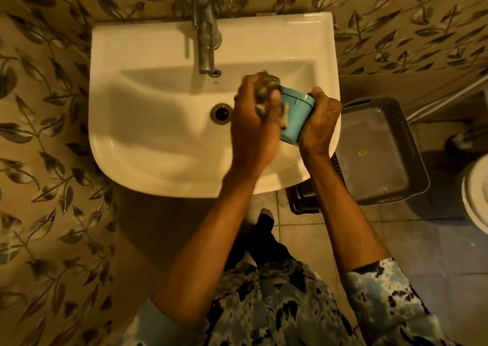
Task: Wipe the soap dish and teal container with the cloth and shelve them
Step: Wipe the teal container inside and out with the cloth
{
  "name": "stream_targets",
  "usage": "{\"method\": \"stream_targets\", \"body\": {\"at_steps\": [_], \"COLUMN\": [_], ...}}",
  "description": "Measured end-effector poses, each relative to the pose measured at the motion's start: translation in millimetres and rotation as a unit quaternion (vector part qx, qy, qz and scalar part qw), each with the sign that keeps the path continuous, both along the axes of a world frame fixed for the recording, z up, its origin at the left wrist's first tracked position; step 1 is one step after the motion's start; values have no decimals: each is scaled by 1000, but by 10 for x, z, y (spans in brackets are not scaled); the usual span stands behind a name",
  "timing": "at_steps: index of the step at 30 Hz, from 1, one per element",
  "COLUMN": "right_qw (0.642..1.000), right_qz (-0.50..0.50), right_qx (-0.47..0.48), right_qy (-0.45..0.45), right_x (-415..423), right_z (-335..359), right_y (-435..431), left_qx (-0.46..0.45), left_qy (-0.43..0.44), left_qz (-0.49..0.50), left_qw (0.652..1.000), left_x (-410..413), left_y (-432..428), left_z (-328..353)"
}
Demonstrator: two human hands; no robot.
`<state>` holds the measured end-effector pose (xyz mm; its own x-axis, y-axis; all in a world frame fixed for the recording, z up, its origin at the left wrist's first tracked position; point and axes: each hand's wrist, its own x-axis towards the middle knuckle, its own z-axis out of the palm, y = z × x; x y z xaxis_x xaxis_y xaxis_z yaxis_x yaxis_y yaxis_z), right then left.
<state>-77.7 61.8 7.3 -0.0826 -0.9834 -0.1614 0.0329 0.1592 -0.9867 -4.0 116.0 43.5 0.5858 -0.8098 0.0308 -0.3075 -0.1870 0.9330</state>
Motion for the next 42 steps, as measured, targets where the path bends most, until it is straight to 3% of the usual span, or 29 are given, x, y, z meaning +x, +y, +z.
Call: {"method": "stream_targets", "body": {"at_steps": [3, 5, 8, 10, 12, 14, 15, 18, 23, 27, 29, 31, 33, 39, 42], "right_qw": [997, 991, 984, 986, 991, 982, 974, 919, 871, 888, 912, 926, 927, 923, 927], "right_qz": [16, 15, 1, -15, -35, -10, 22, 133, 188, 189, 190, 174, 145, 83, 98], "right_qx": [-33, -56, -72, -59, 16, 131, 202, 344, 340, 306, 274, 250, 248, 273, 281], "right_qy": [71, 123, 162, 156, 125, 137, 98, -140, -301, -286, -239, -224, -243, -258, -227], "right_x": [1, 14, 34, 21, 2, -14, -24, -112, -280, -227, -147, -58, -11, -81, -35], "right_z": [-44, -57, -25, -12, -30, -28, -13, 7, -84, -94, -80, -40, 0, 64, 75], "right_y": [17, 13, 9, 1, -33, -107, -143, -216, -185, -127, -94, -89, -124, -322, -260], "left_qx": [21, 5, 14, 51, 87, 63, 32, -23, -59, -92, -83, -43, -10, -16, -9], "left_qy": [-132, -139, -63, 55, 230, 349, 386, 421, 255, 95, 3, -103, -182, -203, -196], "left_qz": [-76, -69, -7, 24, 32, 30, 35, 85, 62, -7, -111, -229, -256, -306, -286], "left_qw": [988, 988, 998, 997, 969, 934, 921, 903, 963, 991, 990, 967, 949, 930, 938], "left_x": [-266, -230, 10, 196, 343, 397, 411, 545, 751, 741, 643, 509, 377, 97, 99], "left_y": [147, 125, -56, -206, -268, -248, -241, -248, -126, -128, -139, -146, -88, 522, 558], "left_z": [-75, -125, -147, -202, -288, -356, -362, -345, -168, 90, 180, 193, 163, -111, -146]}}
